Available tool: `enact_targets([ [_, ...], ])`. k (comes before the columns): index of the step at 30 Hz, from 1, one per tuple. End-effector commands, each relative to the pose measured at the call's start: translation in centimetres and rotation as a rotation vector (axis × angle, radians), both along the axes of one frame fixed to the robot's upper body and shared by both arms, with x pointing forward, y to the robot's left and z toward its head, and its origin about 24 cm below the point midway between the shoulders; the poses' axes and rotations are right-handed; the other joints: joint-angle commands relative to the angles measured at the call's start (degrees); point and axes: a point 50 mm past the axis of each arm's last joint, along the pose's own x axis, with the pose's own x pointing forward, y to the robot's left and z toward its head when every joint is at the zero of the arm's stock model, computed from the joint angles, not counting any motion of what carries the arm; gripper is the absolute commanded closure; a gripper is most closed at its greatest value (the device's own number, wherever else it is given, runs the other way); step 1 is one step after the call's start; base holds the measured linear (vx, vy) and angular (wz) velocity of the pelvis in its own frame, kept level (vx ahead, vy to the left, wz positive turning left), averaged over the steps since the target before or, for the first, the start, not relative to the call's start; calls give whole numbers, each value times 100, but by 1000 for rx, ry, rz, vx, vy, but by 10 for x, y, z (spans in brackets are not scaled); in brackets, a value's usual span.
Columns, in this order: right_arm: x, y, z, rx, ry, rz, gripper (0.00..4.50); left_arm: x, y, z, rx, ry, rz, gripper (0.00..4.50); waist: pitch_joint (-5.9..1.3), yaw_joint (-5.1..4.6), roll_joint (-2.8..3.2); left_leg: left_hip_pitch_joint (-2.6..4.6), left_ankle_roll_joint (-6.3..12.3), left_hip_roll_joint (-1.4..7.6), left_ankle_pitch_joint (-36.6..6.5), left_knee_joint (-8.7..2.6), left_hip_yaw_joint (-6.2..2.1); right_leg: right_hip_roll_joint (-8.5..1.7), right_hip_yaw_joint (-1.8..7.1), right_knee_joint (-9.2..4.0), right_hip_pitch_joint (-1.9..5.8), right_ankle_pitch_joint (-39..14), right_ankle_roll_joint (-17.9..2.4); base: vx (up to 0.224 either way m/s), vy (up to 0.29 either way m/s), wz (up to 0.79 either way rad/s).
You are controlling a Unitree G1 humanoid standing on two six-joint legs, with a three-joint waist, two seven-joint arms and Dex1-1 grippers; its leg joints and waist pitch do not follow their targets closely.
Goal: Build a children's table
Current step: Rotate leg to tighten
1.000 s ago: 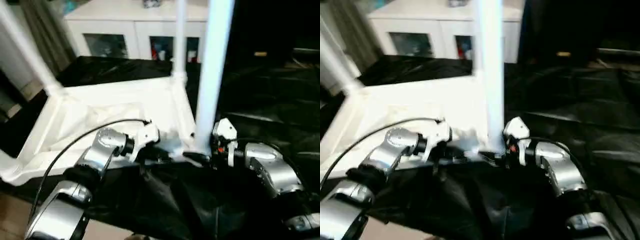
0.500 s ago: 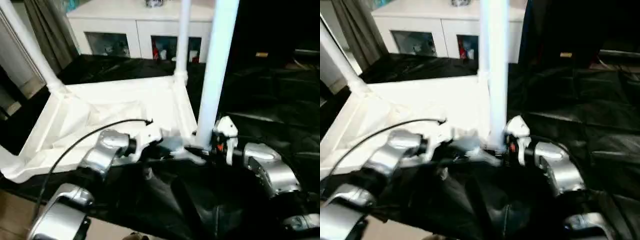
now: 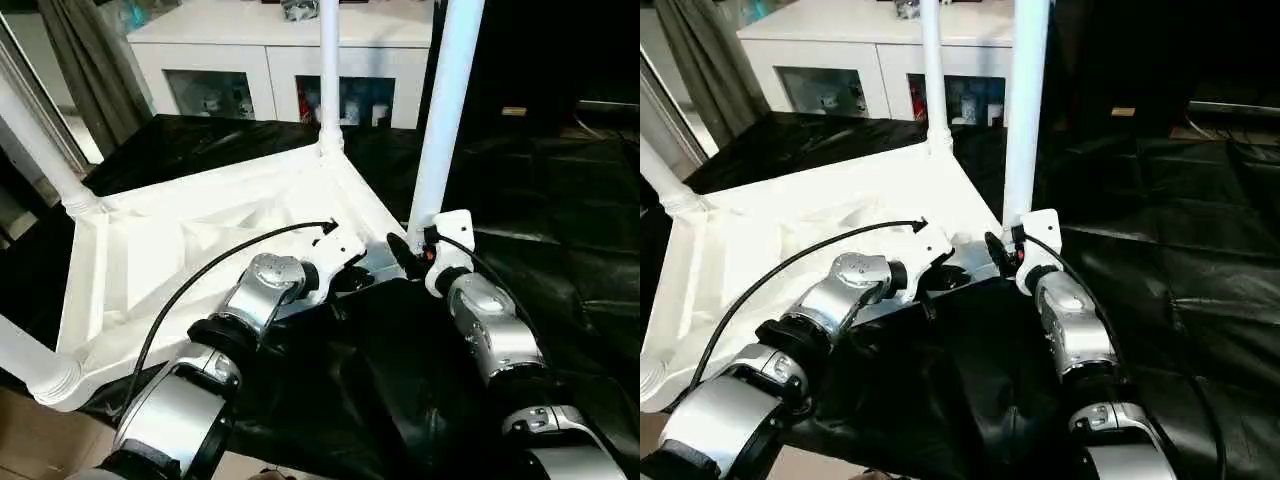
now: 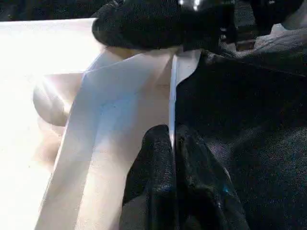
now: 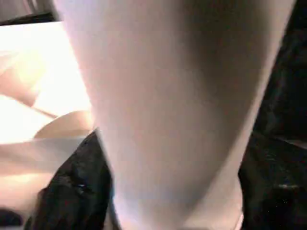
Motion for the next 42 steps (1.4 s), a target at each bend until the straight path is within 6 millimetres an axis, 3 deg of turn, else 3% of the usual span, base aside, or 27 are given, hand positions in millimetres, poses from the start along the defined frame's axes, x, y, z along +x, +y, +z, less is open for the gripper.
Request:
enact_targets([
  [1, -13, 43, -9, 56, 45, 259, 88, 7, -3, 10, -66, -49, 74, 450, -343, -12, -179, 110, 517, 303, -1148, -397, -184, -391, 203, -473, 213, -990, -1211, 0, 0, 0],
  [4, -17, 33, -4, 40, 36, 364, 70, 3, 3, 11, -81, -34, -29, 450, -347, -23, -198, 112, 527, 307, -1194, -391, -180, -385, 201, -482, 217, -1074, -1200, 0, 0, 0],
  [7, -25, 19, 1, 17, 37, 492, 70, -5, 15, 10, -67, -12, -147, 450, -362, 5, -197, 95, 645, 323, -983, -373, -186, -379, 189, -438, 240, -773, -1266, 0, 0, 0],
  [8, -26, 17, 1, 13, 38, 516, 70, -6, 17, 10, -62, -9, -167, 450, -381, 2, -193, 65, 782, 320, -784, -337, -177, -375, 184, -382, 241, -392, -1356, 0, 0, 0],
  [14, -38, -9, 13, -3, 60, 704, 70, -18, 46, 8, -47, 70, -314, 450, -411, 64, -185, 94, 956, 354, -592, -296, -158, -358, 183, -308, 197, 15, -1573, 0, 0, 0],
  [19, -40, -17, 17, -29, 84, 766, 85, -25, 62, 10, -34, 116, -376, 450, -395, 97, -167, 111, 826, 378, -737, -315, -154, -358, 191, -320, 154, -222, -1601, 0, 0, 0],
  [20, -40, -17, 17, -27, 85, 768, 95, -25, 62, 10, -33, 115, -377, 450, -387, 102, -217, 117, 778, 376, -782, -321, -146, -352, 197, -331, 145, -298, -1583, 0, 0, 0],
  [24, -42, -13, 17, -21, 96, 805, 121, -26, 64, 11, -38, 111, -374, 450, -374, 129, -213, 110, 635, 373, -895, -332, -152, -371, 210, -336, 147, -540, -1514, 0, 0, 0],
  [25, -43, -12, 17, -19, 98, 812, 133, -26, 64, 11, -38, 108, -370, 450, -379, 128, -241, 110, 632, 369, -864, -327, -148, -371, 212, -334, 149, -489, -1510, 0, 0, 0],
  [27, -44, -10, 16, -12, 105, 813, 143, -24, 64, 11, -38, 94, -345, 450, -387, 135, -238, 105, 672, 364, -739, -315, -149, -364, 211, -311, 151, -359, -1507, 0, 0, 0],
  [30, -42, -9, 11, -15, 118, 750, 166, -20, 60, 11, -35, 70, -285, 450, -398, 140, -240, 99, 723, 354, -601, -292, -145, -368, 211, -298, 147, -216, -1516, 0, 0, 0],
  [31, -39, -8, 8, -22, 119, 700, 171, -17, 58, 10, -31, 63, -250, 450, -406, 141, -243, 84, 734, 346, -538, -280, -146, -370, 209, -287, 149, -162, -1515, 0, 0, 0],
  [32, -31, -8, 1, -36, 114, 543, 173, -9, 52, 9, -20, 36, -150, 450, -402, 125, -236, 82, 730, 342, -523, -279, -144, -360, 211, -289, 122, -166, -1508, 0, 0, 0],
  [33, -31, -8, 1, -36, 114, 543, 175, -9, 52, 9, -20, 36, -150, 450, -396, 109, -230, 95, 693, 336, -558, -286, -146, -353, 209, -305, 106, -230, -1506, 0, 0, 0],
  [35, -26, -7, -6, -30, 132, 415, 178, -3, 44, 9, -30, 15, -67, 450, -374, 79, -250, 120, 463, 322, -885, -321, -155, -364, 211, -367, 122, -681, -1449, 0, 0, 0],
  [38, -24, 0, -16, -13, 155, 258, 178, 6, 29, 9, -31, -16, 46, 450, -342, 55, -242, 139, 333, 317, -1184, -354, -162, -374, 224, -425, 127, -1088, -1344, 0, 0, 0],
  [39, -22, 3, -19, -9, 159, 197, 178, 8, 23, 10, -32, -24, 91, 450, -330, 51, -196, 135, 295, 314, -1241, -365, -165, -381, 231, -441, 127, -1200, -1308, 0, 0, 0],
  [40, -21, 9, -22, -10, 162, 147, 178, 10, 16, 10, -34, -31, 126, 450, -308, 36, -191, 172, 165, 317, -1450, -394, -166, -378, 241, -485, 91, -1473, -1228, 0, 0, 0],
  [42, -20, 18, -25, -18, 156, 112, 178, 12, 5, 10, -39, -39, 161, 450, -279, 16, -199, 239, 1, 315, -1862, -436, -187, -390, 229, -554, 101, -1956, -1121, 0, 0, 0],
])
